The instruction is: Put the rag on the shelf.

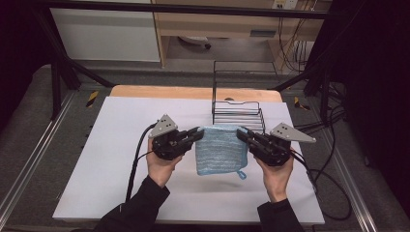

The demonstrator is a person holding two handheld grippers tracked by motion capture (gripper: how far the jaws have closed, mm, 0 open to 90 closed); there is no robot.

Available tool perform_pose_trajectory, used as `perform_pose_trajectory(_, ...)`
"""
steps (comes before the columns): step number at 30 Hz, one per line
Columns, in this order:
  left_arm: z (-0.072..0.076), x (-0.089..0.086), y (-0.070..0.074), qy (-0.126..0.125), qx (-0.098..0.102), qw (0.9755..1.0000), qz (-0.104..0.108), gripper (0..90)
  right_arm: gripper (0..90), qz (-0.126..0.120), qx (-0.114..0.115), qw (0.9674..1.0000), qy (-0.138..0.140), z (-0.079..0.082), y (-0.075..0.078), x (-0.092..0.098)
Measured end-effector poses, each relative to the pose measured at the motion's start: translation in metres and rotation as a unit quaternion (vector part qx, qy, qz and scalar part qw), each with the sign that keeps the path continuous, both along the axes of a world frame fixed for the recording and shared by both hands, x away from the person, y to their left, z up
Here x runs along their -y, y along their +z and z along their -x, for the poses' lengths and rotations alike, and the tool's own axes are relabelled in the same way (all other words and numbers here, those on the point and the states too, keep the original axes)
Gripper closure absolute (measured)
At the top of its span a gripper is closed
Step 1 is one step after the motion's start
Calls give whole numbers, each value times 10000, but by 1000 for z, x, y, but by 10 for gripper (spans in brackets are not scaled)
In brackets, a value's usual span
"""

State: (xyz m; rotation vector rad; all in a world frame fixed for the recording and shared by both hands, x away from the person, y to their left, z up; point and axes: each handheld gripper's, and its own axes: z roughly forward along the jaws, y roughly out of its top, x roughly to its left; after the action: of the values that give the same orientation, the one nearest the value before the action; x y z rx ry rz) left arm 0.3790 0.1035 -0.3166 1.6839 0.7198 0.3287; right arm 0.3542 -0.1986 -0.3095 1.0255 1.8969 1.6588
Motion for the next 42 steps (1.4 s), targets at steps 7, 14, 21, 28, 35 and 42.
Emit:
perform_pose_trajectory(7, -2, 9, 15, 79, 237, 9996, 125, 801, 796, -23, 208, 9997, -137, 2, 13, 4)
perform_pose_trajectory(14, -8, 14, 28, 104, 352, 9989, 294, 801, 796, -29, 426, 9987, -276, 2, 29, 7)
perform_pose_trajectory(21, -16, 19, 41, 145, 432, 9981, 412, 801, 796, -40, 597, 9974, -410, -3, 42, 8)
perform_pose_trajectory(28, -24, 24, 54, 177, 586, 9970, 482, 802, 796, -56, 741, 9958, -530, -8, 55, 10)
perform_pose_trajectory(35, -32, 28, 71, 221, 696, 9953, 632, 802, 796, -29, 943, 9933, -663, -14, 72, 11)
perform_pose_trajectory(42, -39, 33, 88, 245, 834, 9935, 740, 802, 796, -1, 1141, 9902, -802, -20, 91, 12)
